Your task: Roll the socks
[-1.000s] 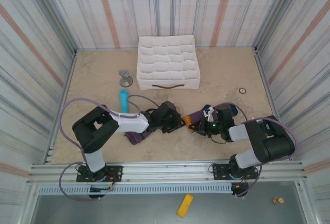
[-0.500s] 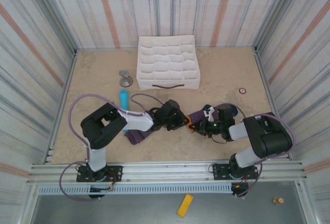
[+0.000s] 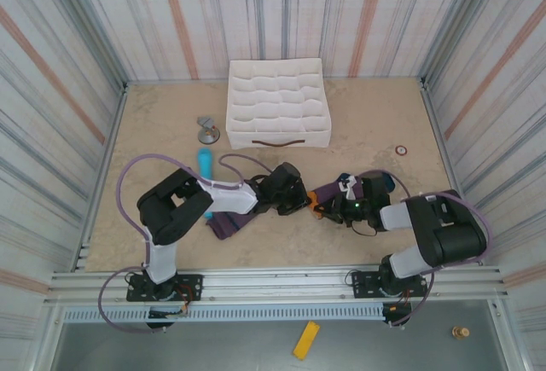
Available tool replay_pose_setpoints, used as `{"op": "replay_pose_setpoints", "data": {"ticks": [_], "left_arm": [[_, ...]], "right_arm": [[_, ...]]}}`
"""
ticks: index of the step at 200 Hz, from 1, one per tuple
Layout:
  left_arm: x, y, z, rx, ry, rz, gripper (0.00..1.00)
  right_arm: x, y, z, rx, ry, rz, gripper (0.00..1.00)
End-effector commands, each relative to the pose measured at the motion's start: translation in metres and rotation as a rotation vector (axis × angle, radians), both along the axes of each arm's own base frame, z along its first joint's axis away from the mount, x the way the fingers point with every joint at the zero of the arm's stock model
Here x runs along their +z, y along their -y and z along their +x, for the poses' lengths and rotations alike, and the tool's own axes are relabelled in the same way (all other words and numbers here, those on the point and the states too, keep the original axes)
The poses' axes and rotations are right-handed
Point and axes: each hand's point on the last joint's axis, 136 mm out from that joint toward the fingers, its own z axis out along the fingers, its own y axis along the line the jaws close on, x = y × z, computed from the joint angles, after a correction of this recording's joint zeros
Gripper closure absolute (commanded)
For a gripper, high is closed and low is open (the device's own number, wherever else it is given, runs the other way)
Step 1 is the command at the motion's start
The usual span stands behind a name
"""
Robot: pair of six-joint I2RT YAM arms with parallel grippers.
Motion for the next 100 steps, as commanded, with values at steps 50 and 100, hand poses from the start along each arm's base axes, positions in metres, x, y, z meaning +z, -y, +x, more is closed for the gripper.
{"op": "replay_pose_setpoints", "data": {"ticks": [50, 100], "left_arm": [[-0.002, -0.056, -0.019, 0.086, -0.127, 0.232, 1.0], [0.005, -0.056, -0.03, 0.127, -0.218, 0.179, 1.0]], "right_arm": [[0.042, 0.011, -0.01, 0.103, 0.241, -0.378, 0.33], [0.056, 0.002, -0.024, 0.217, 0.559, -0.715, 0.25]]}}
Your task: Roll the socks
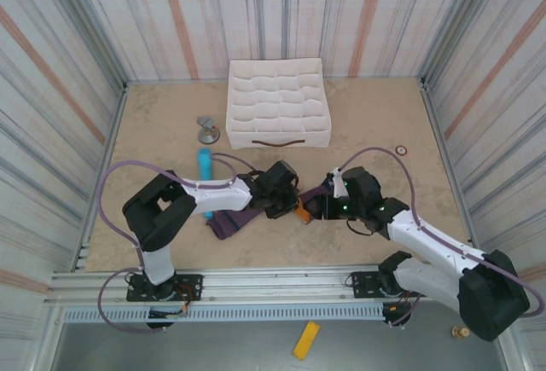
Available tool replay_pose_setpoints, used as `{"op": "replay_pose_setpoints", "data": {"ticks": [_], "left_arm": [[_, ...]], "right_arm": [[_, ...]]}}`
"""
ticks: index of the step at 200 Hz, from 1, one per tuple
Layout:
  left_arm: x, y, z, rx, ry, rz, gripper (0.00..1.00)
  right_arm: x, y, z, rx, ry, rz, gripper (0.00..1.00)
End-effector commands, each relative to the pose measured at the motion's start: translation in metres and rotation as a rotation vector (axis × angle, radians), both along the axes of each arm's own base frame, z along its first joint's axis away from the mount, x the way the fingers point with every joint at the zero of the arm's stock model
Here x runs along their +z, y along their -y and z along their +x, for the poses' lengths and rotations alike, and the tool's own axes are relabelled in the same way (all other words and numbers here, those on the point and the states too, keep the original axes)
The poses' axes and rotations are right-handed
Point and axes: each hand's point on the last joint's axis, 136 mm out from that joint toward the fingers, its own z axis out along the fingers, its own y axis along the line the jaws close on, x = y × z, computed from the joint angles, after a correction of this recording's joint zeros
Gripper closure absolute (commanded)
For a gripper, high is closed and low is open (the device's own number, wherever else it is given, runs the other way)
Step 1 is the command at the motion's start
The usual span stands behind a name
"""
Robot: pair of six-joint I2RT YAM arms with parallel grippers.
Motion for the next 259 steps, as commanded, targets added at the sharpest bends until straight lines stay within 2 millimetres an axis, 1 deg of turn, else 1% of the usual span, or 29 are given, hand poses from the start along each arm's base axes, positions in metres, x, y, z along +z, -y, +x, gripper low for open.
{"op": "replay_pose_setpoints", "data": {"ticks": [1, 23, 39, 53, 60, 62, 65, 108, 137, 159, 192, 220, 243, 252, 259], "left_arm": [[0.002, -0.016, -0.01, 0.052, -0.077, 0.029, 1.0], [0.008, -0.016, -0.011, 0.068, -0.108, 0.016, 1.0], [0.008, -0.018, -0.012, 0.071, -0.147, 0.016, 1.0], [0.01, -0.019, -0.011, 0.071, -0.151, 0.009, 1.0], [0.011, -0.02, -0.01, 0.072, -0.149, 0.011, 1.0], [0.011, -0.02, -0.01, 0.073, -0.148, 0.011, 1.0], [0.011, -0.021, -0.01, 0.073, -0.148, 0.012, 1.0], [0.013, -0.025, -0.011, 0.068, -0.162, 0.003, 1.0], [0.013, -0.028, -0.012, 0.063, -0.166, 0.001, 1.0], [0.012, -0.029, -0.012, 0.061, -0.169, -0.002, 1.0], [0.012, -0.027, -0.012, 0.052, -0.171, -0.011, 1.0], [0.012, -0.025, -0.012, 0.042, -0.173, -0.015, 1.0], [0.011, -0.024, -0.013, 0.037, -0.179, -0.016, 1.0], [0.011, -0.024, -0.013, 0.035, -0.178, -0.018, 1.0], [0.012, -0.023, -0.012, 0.033, -0.171, -0.022, 1.0]], "right_arm": [[-0.006, 0.022, 0.0, -0.013, 0.158, -0.256, 0.25], [0.0, 0.014, -0.006, 0.024, 0.28, -0.33, 0.26], [0.005, 0.004, -0.011, 0.067, 0.374, -0.384, 0.26], [0.007, -0.006, -0.016, 0.105, 0.451, -0.441, 0.26], [0.011, -0.011, -0.017, 0.114, 0.49, -0.455, 0.26], [0.006, -0.012, -0.018, 0.126, 0.492, -0.479, 0.26], [0.005, -0.014, -0.019, 0.133, 0.502, -0.49, 0.26], [-0.001, -0.047, -0.021, 0.213, 0.658, -0.611, 0.29], [-0.008, -0.06, -0.016, 0.235, 0.713, -0.641, 0.31], [-0.015, -0.064, -0.012, 0.232, 0.725, -0.661, 0.33], [-0.036, -0.058, -0.008, 0.217, 0.688, -0.696, 0.37], [-0.046, -0.053, -0.008, 0.199, 0.66, -0.706, 0.44], [-0.048, -0.052, -0.006, 0.189, 0.647, -0.702, 0.54], [-0.05, -0.052, -0.005, 0.185, 0.634, -0.699, 0.6], [-0.052, -0.05, -0.004, 0.181, 0.624, -0.699, 0.67]]}}
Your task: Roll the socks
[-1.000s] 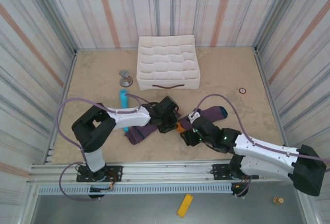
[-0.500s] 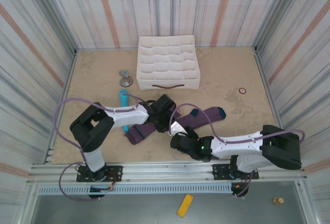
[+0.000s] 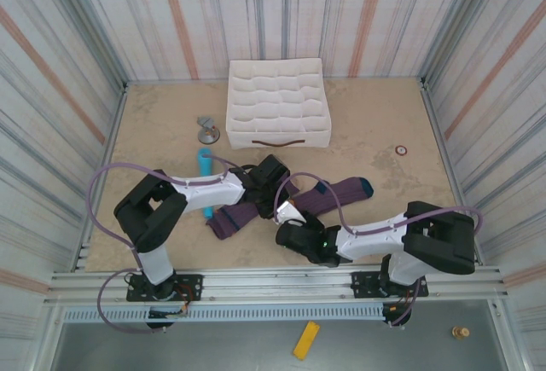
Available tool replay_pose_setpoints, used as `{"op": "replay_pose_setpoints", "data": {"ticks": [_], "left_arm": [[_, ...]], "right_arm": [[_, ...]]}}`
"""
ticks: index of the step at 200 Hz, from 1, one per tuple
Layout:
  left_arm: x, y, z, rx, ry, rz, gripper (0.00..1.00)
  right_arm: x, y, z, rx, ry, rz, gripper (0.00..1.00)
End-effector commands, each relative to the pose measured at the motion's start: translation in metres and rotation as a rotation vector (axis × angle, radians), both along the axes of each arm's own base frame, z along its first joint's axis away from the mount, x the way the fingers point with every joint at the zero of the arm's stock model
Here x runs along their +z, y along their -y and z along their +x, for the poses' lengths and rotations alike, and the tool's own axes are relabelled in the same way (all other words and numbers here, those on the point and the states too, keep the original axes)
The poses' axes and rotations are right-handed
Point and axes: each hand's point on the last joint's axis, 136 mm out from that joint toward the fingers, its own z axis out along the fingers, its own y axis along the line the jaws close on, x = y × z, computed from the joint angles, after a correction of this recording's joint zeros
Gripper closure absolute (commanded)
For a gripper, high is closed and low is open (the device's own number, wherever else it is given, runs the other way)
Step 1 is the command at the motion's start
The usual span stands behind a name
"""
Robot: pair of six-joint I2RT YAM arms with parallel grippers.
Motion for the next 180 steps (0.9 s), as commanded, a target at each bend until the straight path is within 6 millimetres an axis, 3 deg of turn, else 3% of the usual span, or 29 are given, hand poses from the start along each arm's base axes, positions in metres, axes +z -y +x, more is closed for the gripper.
{"op": "replay_pose_setpoints", "data": {"ticks": [1, 19, 40, 83, 123, 180], "left_arm": [[0.005, -0.004, -0.005, -0.023, -0.007, -0.005, 1.0], [0.009, -0.003, -0.003, -0.024, 0.016, -0.015, 0.96], [0.012, -0.001, 0.0, -0.02, 0.036, -0.035, 0.78], [0.031, 0.002, 0.013, 0.009, 0.128, -0.086, 0.39], [0.052, 0.0, 0.024, 0.014, 0.227, -0.102, 0.33], [0.059, 0.003, 0.022, -0.012, 0.298, -0.089, 0.32]], "right_arm": [[-0.004, 0.005, 0.007, -0.052, -0.012, 0.021, 0.68], [-0.007, 0.007, 0.008, -0.069, -0.039, 0.038, 0.85], [-0.013, 0.013, 0.005, -0.086, -0.092, 0.07, 1.0], [-0.032, 0.025, -0.003, -0.146, -0.272, 0.197, 1.0], [-0.04, 0.036, -0.012, -0.212, -0.379, 0.309, 1.0], [-0.044, 0.055, -0.015, -0.337, -0.629, 0.622, 1.0]]}}
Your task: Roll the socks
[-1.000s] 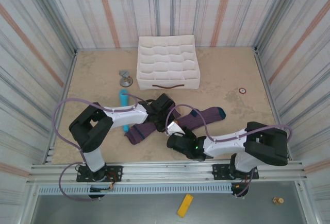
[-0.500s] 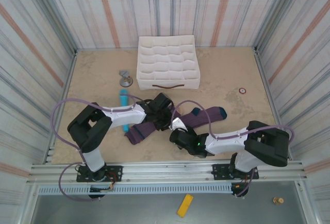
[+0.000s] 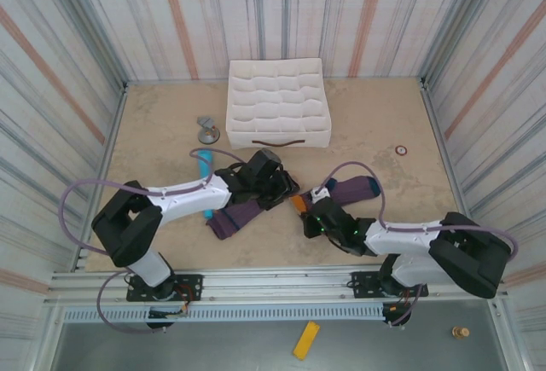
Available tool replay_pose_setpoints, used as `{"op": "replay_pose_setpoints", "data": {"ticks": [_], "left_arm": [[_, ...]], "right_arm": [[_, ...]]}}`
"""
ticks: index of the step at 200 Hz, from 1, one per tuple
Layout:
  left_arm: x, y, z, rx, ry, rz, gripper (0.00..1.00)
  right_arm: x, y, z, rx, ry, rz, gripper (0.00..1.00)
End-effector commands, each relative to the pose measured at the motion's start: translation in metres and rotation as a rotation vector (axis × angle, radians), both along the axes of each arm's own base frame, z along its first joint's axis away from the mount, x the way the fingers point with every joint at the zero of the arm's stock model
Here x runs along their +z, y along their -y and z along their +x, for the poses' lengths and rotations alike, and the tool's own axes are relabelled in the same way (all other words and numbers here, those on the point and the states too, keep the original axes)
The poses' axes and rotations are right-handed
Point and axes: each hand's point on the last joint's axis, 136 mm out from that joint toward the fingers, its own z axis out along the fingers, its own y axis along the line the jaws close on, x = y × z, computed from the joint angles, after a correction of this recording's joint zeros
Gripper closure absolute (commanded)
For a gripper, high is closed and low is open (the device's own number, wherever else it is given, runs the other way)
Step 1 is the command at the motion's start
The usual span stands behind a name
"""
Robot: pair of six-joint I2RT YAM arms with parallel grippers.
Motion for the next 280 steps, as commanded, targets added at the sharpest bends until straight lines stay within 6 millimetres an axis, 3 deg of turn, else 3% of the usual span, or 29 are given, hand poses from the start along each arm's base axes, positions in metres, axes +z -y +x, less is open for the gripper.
{"op": "replay_pose_setpoints", "data": {"ticks": [1, 67, 189, 280], "left_arm": [[0.002, -0.001, 0.0, -0.017, 0.057, 0.028, 0.32], [-0.009, 0.012, -0.009, -0.058, 0.046, 0.037, 0.36], [-0.039, 0.054, -0.021, -0.196, 0.068, 0.006, 0.44], [-0.051, 0.069, -0.013, -0.247, 0.123, 0.03, 0.48]], "right_arm": [[-0.033, 0.02, -0.031, -0.012, -0.24, 0.046, 1.0], [-0.026, 0.046, -0.028, -0.148, -0.395, 0.258, 1.0], [-0.047, 0.088, -0.034, -0.512, -0.739, 0.456, 1.0], [-0.057, 0.089, -0.032, -0.534, -0.818, 0.433, 1.0]]}}
